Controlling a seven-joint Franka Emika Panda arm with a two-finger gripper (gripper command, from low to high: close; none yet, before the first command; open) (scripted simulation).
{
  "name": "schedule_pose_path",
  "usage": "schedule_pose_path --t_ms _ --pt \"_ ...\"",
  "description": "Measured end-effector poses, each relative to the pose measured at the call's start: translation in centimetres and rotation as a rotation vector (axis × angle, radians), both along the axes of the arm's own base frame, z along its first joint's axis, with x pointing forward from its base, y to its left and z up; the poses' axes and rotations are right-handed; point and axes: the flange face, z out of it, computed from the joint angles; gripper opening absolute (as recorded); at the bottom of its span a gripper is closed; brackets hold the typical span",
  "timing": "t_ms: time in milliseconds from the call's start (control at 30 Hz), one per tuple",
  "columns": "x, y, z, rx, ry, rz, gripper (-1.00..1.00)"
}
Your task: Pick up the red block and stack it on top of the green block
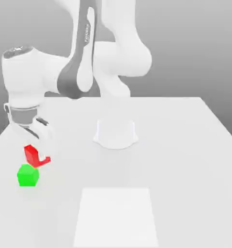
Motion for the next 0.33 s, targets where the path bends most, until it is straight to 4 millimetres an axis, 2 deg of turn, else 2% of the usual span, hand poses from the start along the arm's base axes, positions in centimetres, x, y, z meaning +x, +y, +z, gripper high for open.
schedule_pose_path --t_ms 67,200,233,333 --pt "-0.7 -1.0 -1.1 0.001 -0.001 -0.033 -1.0" --pt "-0.8 -1.2 -4.9 0.001 -0.001 -0.04 -1.0" --pt "-0.9 -1.2 -5.8 0.001 -0.001 -0.041 1.0" --pt "-0.9 -1.2 -5.8 0.001 -0.001 -0.041 1.0"
